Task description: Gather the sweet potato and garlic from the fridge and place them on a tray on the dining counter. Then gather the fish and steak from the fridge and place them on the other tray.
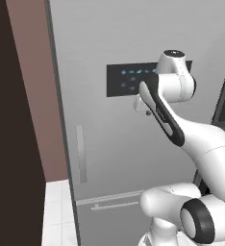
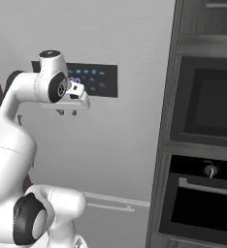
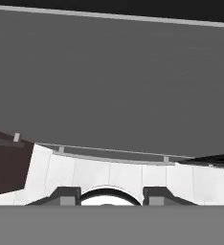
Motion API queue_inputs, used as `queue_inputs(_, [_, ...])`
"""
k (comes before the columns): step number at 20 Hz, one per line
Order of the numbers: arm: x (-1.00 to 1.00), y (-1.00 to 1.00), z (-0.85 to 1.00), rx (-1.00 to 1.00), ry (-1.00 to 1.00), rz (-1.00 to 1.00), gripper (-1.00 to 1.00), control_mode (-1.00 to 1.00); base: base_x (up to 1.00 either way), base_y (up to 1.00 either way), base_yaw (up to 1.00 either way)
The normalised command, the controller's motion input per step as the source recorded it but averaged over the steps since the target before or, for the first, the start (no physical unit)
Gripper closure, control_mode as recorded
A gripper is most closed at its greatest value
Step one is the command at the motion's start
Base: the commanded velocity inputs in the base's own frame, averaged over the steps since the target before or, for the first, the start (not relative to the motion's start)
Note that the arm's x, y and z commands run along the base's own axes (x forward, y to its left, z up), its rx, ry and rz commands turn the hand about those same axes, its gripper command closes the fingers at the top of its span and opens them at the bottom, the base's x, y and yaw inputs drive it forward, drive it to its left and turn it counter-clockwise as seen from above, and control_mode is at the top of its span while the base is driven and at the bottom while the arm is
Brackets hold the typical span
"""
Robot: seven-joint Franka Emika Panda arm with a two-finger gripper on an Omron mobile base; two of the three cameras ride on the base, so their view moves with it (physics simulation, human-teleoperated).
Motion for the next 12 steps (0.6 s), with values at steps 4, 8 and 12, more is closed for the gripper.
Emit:
queue_inputs(4, [-0.07, 0.0, 0.0, 0.0, 0.0, 0.0, -1.0, 1.0, -0.33, 0.08, 0.0])
queue_inputs(8, [0.0, 0.0, 0.0, 0.0, 0.0, 0.0, -1.0, 1.0, -0.84, 0.45, -0.01])
queue_inputs(12, [0.0, 0.0, 0.0, 0.0, 0.0, 0.0, -1.0, 1.0, -0.51, 0.74, -0.03])
